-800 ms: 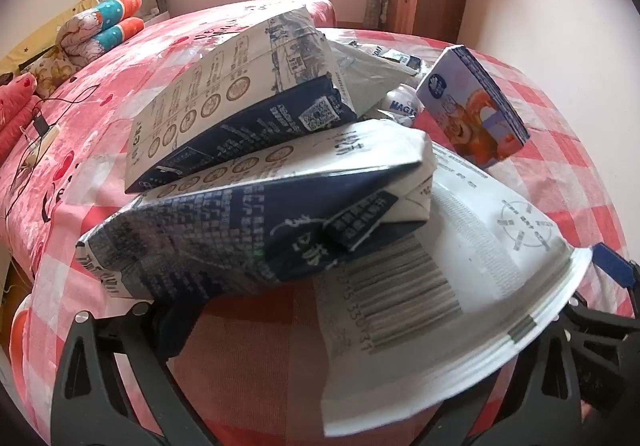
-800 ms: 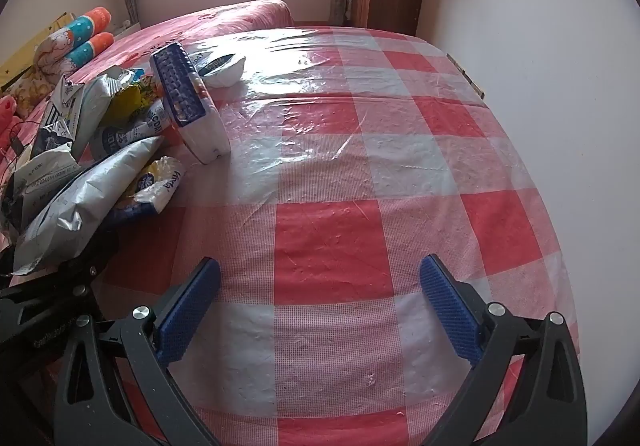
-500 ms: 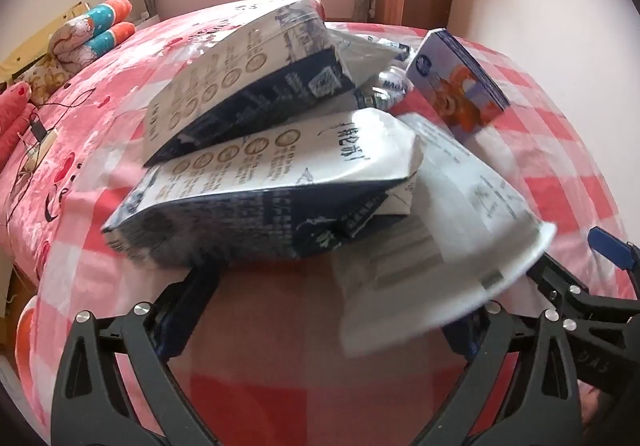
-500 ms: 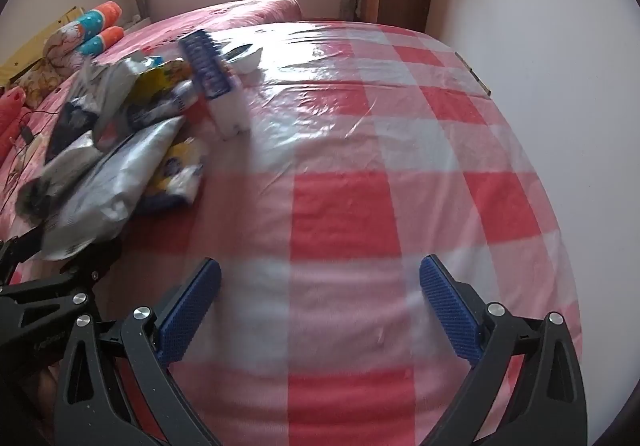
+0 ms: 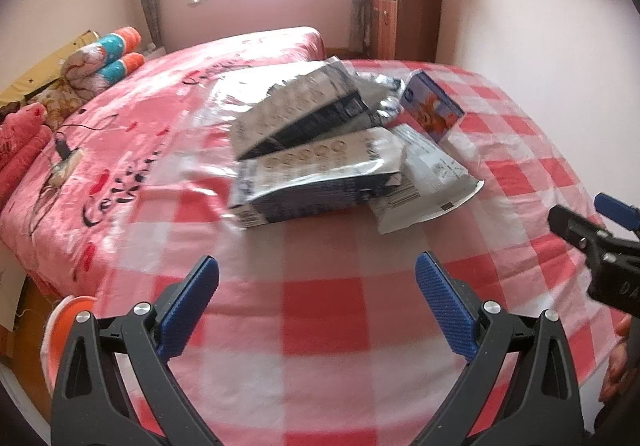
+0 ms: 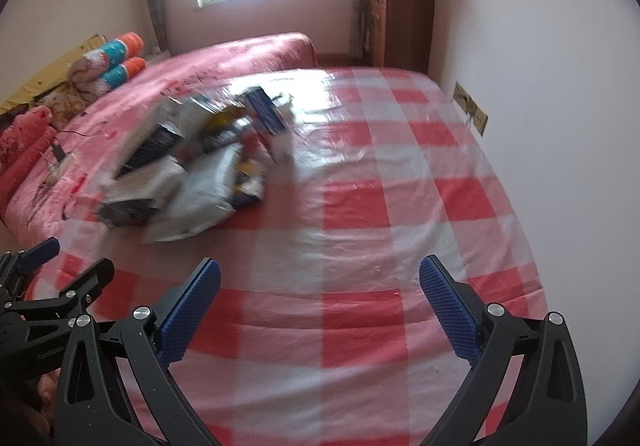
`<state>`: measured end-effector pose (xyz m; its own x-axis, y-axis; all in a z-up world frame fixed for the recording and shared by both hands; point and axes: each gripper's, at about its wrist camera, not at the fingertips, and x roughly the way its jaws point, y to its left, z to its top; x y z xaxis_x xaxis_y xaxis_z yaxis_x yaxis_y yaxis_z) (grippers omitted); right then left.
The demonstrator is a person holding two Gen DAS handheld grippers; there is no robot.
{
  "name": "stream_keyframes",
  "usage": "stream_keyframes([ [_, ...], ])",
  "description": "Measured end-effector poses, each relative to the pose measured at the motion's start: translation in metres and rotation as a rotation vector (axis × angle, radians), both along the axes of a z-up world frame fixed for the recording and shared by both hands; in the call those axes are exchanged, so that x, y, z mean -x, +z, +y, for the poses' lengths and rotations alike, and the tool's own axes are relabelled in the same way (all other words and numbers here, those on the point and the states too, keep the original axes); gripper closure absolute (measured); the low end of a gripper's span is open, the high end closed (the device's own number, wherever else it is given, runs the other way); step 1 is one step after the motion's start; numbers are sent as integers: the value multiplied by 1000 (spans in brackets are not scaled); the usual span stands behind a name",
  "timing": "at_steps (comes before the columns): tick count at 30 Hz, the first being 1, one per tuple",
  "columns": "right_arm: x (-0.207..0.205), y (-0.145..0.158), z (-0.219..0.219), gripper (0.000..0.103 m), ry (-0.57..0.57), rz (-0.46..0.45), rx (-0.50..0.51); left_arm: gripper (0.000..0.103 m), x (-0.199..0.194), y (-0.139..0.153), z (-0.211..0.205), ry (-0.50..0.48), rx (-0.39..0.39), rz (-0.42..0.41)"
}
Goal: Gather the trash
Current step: 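Move both tools toward the pile of packaging on the checkered table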
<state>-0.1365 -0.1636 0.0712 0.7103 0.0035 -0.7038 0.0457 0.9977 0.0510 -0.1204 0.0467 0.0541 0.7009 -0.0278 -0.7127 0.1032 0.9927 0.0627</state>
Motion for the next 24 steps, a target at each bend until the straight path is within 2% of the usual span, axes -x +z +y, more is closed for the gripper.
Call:
stream_keyframes([
  [11, 53, 68, 36, 5, 79, -184, 50, 4, 53, 51, 45, 79, -8, -136],
  [17, 71, 79, 49, 5, 133, -211, 28, 4, 71, 66, 60, 91, 17, -180],
  [24, 86, 88, 58, 5, 132, -263, 75, 4, 82, 77, 64, 97, 28, -221],
])
